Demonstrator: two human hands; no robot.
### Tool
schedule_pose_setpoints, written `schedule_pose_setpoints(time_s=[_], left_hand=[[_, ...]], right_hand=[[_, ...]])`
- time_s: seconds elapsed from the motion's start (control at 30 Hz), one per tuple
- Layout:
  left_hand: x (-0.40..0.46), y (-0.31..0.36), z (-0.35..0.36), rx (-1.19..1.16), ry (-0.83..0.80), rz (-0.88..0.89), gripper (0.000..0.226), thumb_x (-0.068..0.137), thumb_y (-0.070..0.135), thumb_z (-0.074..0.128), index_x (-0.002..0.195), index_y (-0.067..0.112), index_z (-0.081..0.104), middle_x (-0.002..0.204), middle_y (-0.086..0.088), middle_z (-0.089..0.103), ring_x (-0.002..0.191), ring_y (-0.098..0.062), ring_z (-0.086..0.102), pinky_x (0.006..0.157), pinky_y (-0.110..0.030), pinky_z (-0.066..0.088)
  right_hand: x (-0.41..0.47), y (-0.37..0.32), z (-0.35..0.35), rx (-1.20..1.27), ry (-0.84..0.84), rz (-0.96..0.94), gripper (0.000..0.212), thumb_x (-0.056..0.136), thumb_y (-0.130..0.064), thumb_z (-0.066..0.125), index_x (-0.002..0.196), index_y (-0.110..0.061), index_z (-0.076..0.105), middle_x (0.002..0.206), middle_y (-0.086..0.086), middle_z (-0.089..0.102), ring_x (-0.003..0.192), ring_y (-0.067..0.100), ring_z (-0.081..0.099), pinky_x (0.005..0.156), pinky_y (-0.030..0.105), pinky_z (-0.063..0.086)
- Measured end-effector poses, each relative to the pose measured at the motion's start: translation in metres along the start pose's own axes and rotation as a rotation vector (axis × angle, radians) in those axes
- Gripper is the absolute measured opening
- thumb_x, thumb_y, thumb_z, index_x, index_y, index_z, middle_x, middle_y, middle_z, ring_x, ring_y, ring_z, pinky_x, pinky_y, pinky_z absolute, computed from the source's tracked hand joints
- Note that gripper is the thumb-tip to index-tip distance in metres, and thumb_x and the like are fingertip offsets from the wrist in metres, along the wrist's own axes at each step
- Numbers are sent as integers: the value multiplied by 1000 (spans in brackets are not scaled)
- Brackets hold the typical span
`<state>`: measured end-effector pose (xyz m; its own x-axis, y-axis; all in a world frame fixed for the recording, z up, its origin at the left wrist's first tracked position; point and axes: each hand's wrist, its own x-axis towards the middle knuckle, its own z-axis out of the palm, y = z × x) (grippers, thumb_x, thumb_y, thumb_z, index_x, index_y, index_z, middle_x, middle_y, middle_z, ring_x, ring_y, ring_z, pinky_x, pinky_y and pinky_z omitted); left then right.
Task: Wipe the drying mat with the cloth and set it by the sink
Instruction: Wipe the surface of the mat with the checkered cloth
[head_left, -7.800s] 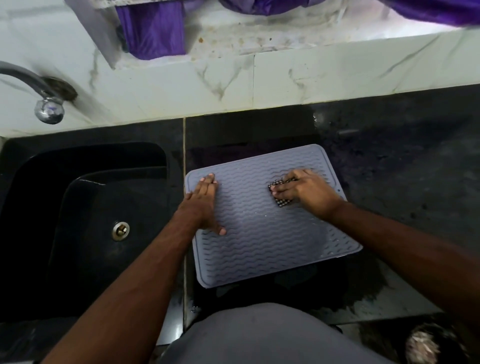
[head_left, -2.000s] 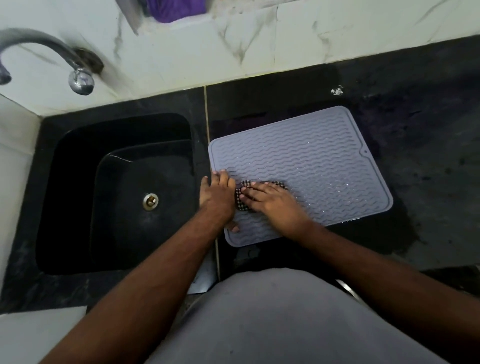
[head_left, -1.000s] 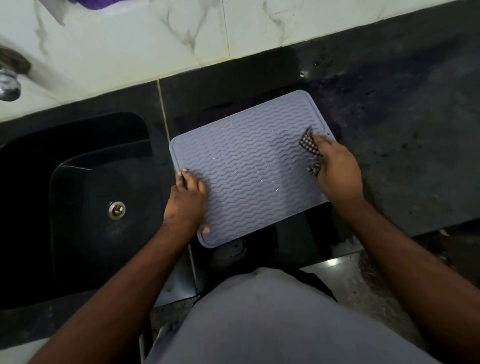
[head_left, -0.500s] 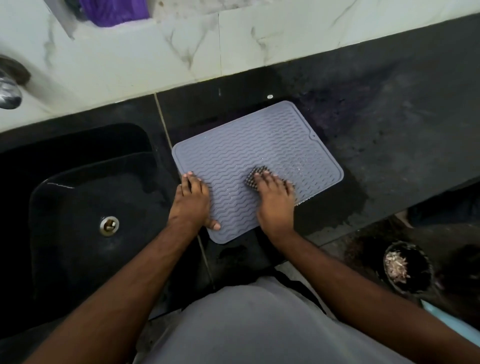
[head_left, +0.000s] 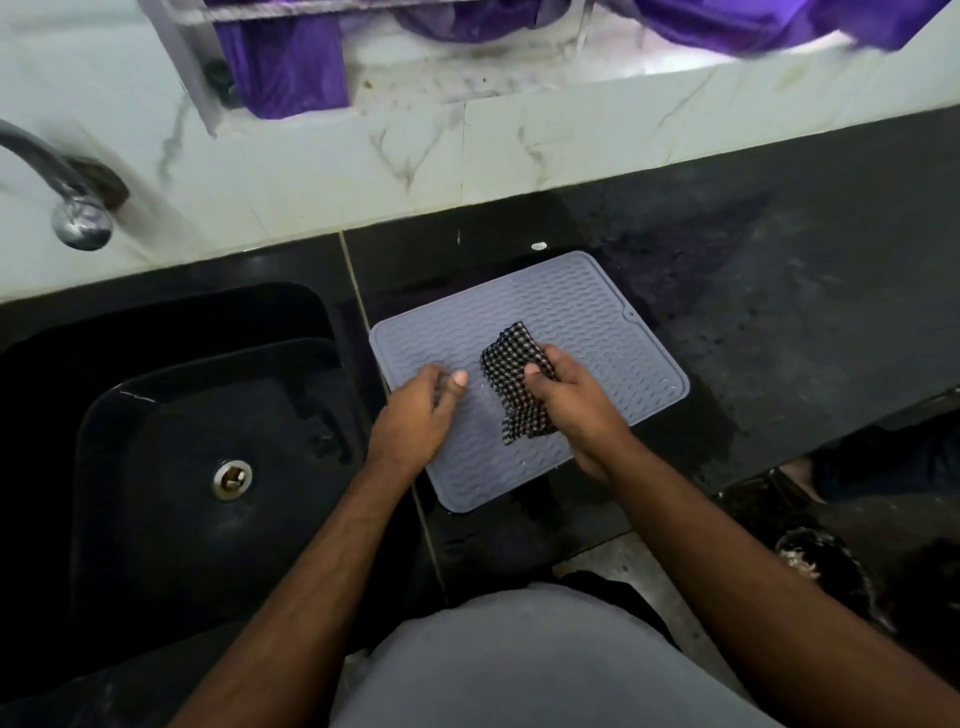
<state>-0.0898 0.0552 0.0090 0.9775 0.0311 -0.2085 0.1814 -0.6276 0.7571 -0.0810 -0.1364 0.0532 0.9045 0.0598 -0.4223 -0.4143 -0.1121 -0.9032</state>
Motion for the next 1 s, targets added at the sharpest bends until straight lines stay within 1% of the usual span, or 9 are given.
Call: schedule_pose_setpoints(time_s=[0.1,0.2,0.3,0.43,0.6,0.7,0.83,0.93,1.0], left_hand=[[-2,26,12,-365,54,-91,55,92,75,38,97,27,64,91,6,71,92,-19,71,87,-42,58],[0,50,24,-528,127,-141,49,93,70,46,91,24,62,86,4,70,86,-20,70,80,-47,60],[10,58,34,-451,218,-77,33,102,49,54,86,20,56,79,0,65,78,-21,65,76,-52,57],[18,70,41,-275,381,10,33,102,46,54,80,20,54,78,-2,62,75,-22,60,71,-48,52],[19,101,34,105,476,240,31,105,37,42,88,15,52,81,-1,58,74,-21,54,64,-40,41],[22,123,27,241,477,366,33,106,43,35,88,17,45,71,2,54,63,-25,53,59,-35,31],[30,147,19,186,485,341,42,104,58,32,92,19,45,63,2,54,58,-23,57,48,-38,44],[35,154,16,197,427,373,42,102,57,37,90,18,48,62,4,49,60,-19,55,51,-37,44],[34,157,21,212,333,437,35,103,52,40,92,20,51,73,4,57,67,-19,58,57,-39,49]], right_hand=[[-9,-12,2,239,-54,16,25,106,-22,47,122,-12,64,113,9,74,99,22,72,78,37,60],[-14,-22,0,316,-108,38,32,106,-29,45,119,-8,66,111,11,75,97,21,73,77,34,60],[-11,-23,-9,242,-160,41,35,107,-34,43,118,-13,68,107,7,77,99,19,74,80,32,59],[6,-24,-33,309,-210,106,53,108,-46,30,120,-12,68,113,8,75,107,22,70,96,40,54],[26,-25,-53,422,-253,244,41,105,-44,41,96,-15,69,91,3,74,91,16,66,79,32,48],[35,-27,-58,271,-242,126,32,104,-40,48,118,-16,66,102,1,74,96,15,67,81,33,45],[41,-34,-69,112,-222,-16,38,103,-44,47,121,-15,64,97,4,69,90,21,62,77,34,46],[41,-38,-74,55,-314,113,62,102,-62,28,121,-16,64,104,11,74,93,22,70,83,38,53],[40,-39,-73,201,-382,211,78,96,-73,20,124,-15,65,109,12,75,101,25,72,89,42,56]])
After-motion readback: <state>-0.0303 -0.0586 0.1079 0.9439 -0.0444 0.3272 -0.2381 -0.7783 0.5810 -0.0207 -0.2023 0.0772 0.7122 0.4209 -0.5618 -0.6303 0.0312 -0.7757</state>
